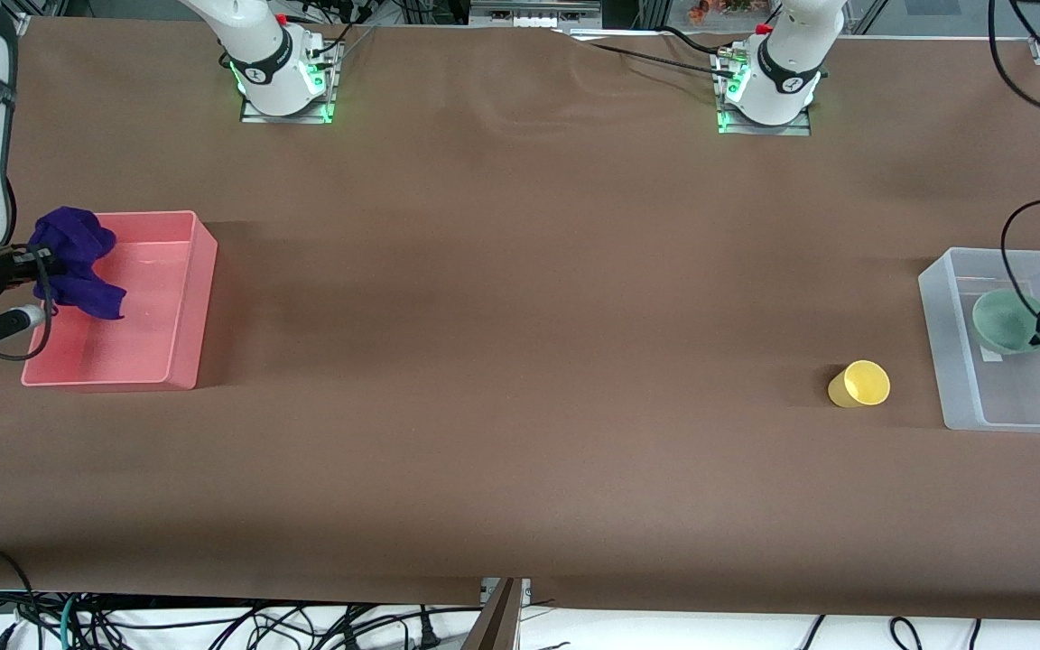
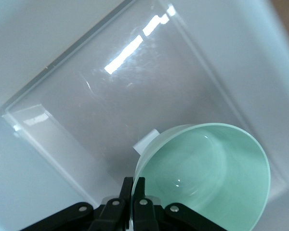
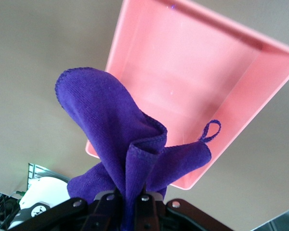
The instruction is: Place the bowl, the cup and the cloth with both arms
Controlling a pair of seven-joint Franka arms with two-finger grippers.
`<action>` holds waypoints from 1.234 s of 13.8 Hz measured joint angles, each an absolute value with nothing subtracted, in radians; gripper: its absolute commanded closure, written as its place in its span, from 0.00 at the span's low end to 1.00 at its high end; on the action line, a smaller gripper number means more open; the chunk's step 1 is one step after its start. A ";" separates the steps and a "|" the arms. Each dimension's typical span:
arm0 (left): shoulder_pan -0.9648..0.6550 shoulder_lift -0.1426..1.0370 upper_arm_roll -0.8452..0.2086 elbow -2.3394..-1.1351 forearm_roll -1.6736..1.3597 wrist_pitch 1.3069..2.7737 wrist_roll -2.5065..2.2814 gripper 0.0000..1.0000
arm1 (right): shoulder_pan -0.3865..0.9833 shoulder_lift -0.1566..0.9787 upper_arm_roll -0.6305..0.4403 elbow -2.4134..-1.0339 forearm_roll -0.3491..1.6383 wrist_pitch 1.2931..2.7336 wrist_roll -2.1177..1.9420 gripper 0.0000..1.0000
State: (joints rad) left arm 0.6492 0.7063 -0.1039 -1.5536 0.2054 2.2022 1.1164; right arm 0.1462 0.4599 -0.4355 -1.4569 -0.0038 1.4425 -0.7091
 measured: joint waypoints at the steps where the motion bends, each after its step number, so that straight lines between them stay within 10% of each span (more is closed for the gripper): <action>1: 0.652 0.724 -0.104 -1.546 0.205 2.214 1.123 0.00 | 0.145 0.468 -0.439 -1.494 -0.004 1.469 -0.709 1.00; 3: 0.653 0.727 -0.108 -1.532 0.205 2.215 1.127 0.00 | 0.142 0.483 -0.442 -1.576 -0.006 1.555 -0.709 1.00; 4: 0.652 0.721 -0.113 -1.519 0.205 2.206 1.128 0.00 | 0.138 0.488 -0.442 -1.617 -0.007 1.601 -0.709 0.70; 5: 0.650 0.704 -0.126 -1.503 0.205 2.171 1.130 0.00 | 0.132 0.491 -0.443 -1.658 -0.007 1.641 -0.709 0.01; 11: 0.595 0.530 -0.322 -1.453 0.205 1.905 0.843 0.00 | 0.131 0.453 -0.443 -1.631 0.030 1.684 -0.705 0.00; 17: 0.437 0.651 -0.341 -1.481 0.180 1.919 0.379 0.05 | 0.137 0.291 -0.289 -1.374 0.037 1.387 -0.446 0.00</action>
State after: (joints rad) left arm 0.4373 0.6510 -0.3408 -1.4805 0.1805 1.9186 0.3788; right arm 0.1373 0.2905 -0.2893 -1.3743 0.0366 1.3871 -0.4460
